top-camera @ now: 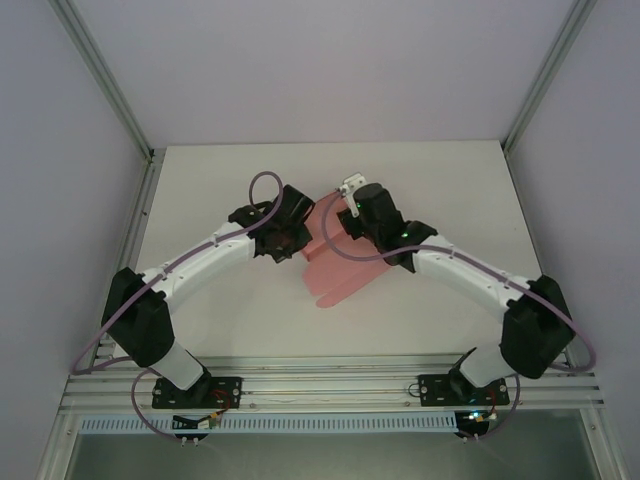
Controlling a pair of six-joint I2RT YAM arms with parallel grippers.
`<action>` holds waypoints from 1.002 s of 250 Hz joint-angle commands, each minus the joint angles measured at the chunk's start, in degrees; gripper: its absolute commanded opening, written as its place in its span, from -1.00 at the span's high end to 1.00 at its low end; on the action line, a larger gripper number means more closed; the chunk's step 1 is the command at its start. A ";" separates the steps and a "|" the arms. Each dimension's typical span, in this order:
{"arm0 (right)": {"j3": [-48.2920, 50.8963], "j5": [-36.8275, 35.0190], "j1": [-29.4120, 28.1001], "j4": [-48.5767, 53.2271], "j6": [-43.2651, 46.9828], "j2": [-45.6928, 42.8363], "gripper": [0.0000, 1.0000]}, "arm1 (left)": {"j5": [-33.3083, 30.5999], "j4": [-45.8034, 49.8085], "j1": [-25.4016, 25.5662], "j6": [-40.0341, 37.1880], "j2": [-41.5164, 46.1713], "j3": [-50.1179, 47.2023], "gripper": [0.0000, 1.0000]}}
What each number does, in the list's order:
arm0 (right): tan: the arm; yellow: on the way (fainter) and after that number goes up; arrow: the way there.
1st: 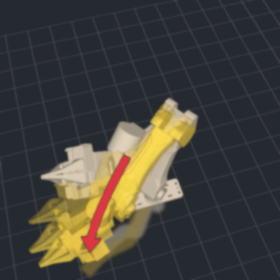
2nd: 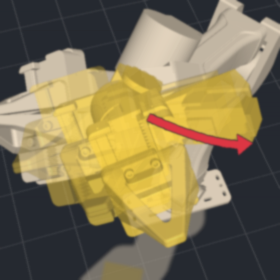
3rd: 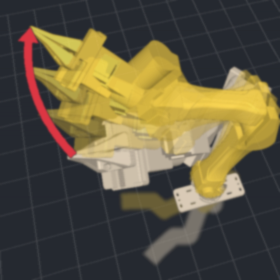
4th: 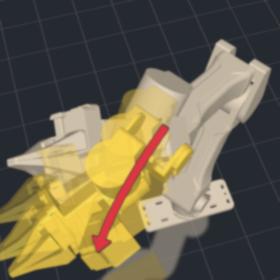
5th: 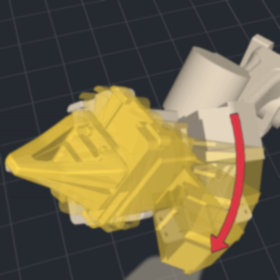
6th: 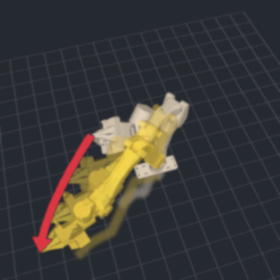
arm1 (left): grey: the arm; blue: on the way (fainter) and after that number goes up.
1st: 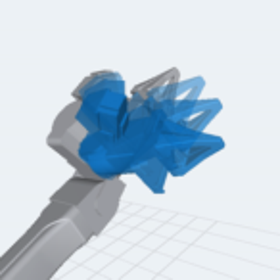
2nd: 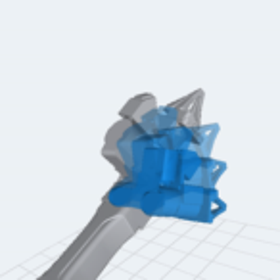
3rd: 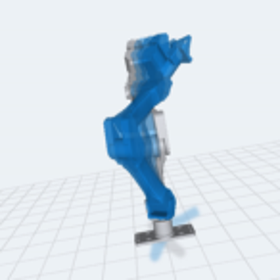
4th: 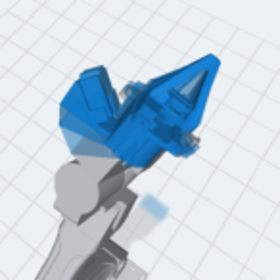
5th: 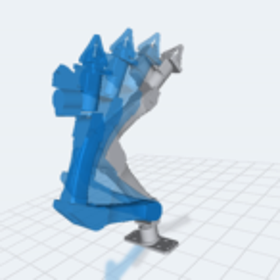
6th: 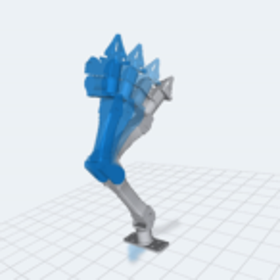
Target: Assemble paper box
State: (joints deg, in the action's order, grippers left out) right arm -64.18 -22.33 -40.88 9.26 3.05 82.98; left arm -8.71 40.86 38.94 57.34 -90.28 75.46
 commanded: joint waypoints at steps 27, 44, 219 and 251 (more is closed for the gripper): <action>2.63 13.32 0.37 3.82 -4.54 -11.47 -0.66 | -1.91 0.30 0.09 -4.83 -0.03 -1.09 1.00; 3.64 14.74 0.54 3.96 -7.47 -15.34 -1.00 | -2.05 -0.14 0.16 -9.36 -0.53 -0.80 1.00; 10.73 22.26 17.76 22.39 -27.70 -29.00 -1.00 | -1.08 25.82 1.18 -74.38 -29.78 26.66 1.00; 11.10 22.81 17.89 22.81 -27.75 -28.59 -1.00 | -9.51 25.51 4.38 -81.53 -35.24 28.38 1.00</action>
State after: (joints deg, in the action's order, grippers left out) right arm -53.87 -1.19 -23.29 30.57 -23.42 54.92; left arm -10.70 63.59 40.07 -13.04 -120.81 102.06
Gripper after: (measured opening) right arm 0.999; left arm 0.086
